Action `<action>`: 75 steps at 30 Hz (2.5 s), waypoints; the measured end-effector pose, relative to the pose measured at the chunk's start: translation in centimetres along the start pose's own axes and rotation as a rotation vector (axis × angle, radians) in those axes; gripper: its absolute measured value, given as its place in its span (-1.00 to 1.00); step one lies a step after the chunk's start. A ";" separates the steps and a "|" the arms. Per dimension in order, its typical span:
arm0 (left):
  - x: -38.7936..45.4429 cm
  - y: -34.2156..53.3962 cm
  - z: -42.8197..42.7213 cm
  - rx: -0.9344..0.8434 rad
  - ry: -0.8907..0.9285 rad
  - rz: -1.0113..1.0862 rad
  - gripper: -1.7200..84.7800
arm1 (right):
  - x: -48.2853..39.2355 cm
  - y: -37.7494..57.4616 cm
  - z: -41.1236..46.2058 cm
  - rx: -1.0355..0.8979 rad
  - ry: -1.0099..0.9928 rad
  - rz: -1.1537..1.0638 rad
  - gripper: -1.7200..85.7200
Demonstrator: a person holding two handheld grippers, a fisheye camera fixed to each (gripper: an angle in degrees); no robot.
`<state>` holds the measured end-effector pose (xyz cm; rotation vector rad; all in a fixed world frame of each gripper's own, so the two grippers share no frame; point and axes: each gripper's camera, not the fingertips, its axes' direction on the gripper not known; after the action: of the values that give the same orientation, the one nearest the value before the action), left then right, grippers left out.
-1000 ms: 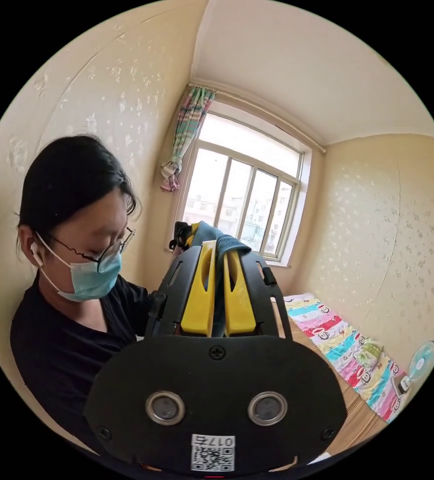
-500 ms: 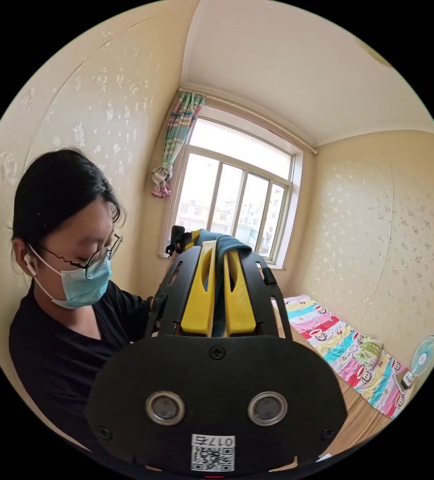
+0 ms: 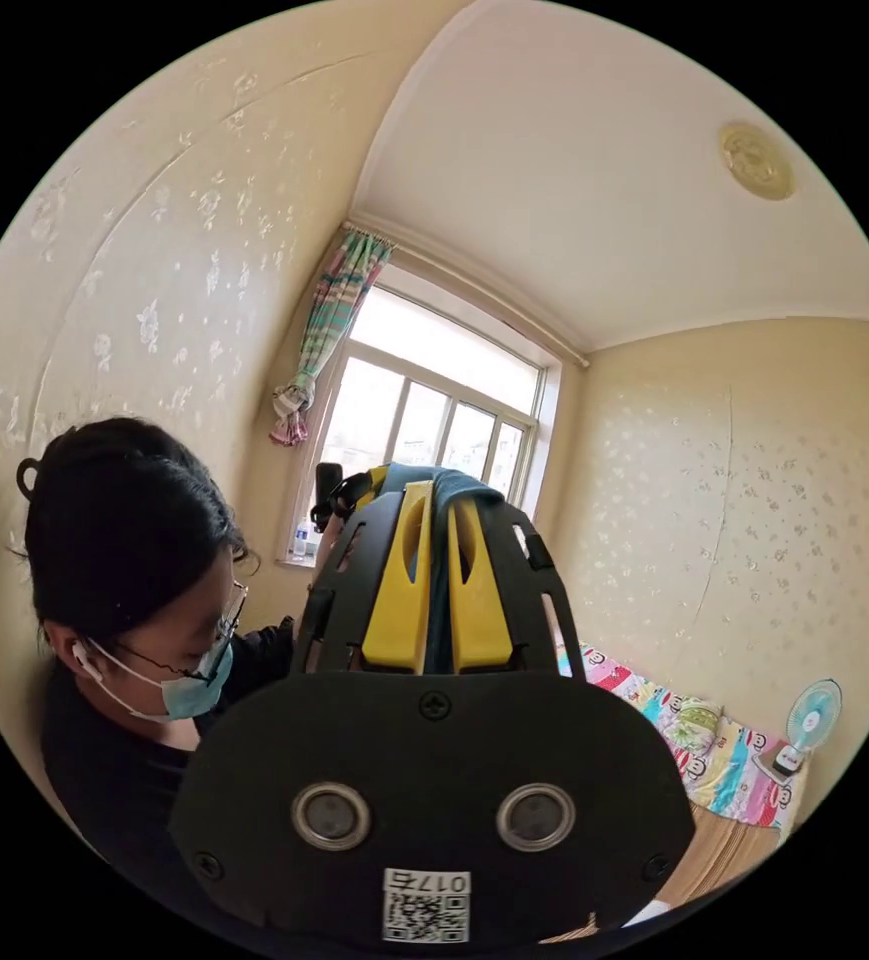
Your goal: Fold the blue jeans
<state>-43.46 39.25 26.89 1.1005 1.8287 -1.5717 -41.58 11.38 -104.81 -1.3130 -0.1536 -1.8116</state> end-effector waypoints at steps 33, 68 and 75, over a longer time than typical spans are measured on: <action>-33.3 42.6 -0.7 -0.620 0.007 -1.129 -0.98 | 25.1 54.1 7.2 -0.675 -0.054 0.824 -0.92; -48.3 50.1 5.9 -0.698 -0.181 -1.477 -0.58 | 40.5 67.1 1.3 -0.587 -0.004 1.351 -0.65; -43.0 44.7 5.2 -0.624 -0.231 -1.311 -0.80 | 35.8 60.4 0.2 -0.532 -0.056 1.201 -0.83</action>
<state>16.41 23.71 33.97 -0.7162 2.7130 -1.3138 -1.71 -45.92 -97.61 -1.3307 0.9533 -0.7702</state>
